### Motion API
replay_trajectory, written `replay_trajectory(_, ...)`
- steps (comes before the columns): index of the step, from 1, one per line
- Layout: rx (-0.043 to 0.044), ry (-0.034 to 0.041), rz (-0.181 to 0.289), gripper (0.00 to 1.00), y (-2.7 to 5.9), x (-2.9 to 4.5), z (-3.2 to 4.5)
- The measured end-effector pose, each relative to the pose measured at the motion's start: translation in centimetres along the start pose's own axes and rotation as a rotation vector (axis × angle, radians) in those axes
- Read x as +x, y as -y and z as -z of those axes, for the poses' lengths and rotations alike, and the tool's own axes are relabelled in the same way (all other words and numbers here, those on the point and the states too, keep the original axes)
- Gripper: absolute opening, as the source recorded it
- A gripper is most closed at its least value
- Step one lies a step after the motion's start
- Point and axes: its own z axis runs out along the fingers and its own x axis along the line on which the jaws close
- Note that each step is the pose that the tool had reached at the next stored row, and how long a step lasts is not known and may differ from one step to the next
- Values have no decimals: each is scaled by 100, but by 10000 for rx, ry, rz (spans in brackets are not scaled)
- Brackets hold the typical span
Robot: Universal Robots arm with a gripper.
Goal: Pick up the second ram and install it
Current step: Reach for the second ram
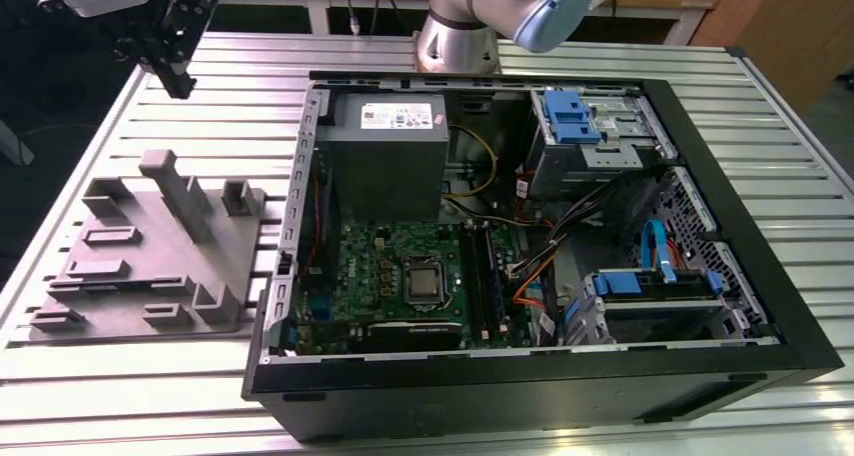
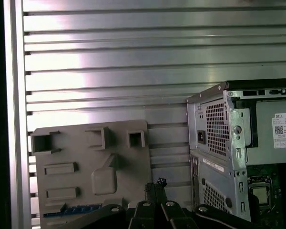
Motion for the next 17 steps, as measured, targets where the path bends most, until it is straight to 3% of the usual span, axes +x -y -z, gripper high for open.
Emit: replay_trajectory(17, -1, 0, 1, 10, 118, 108, -44)
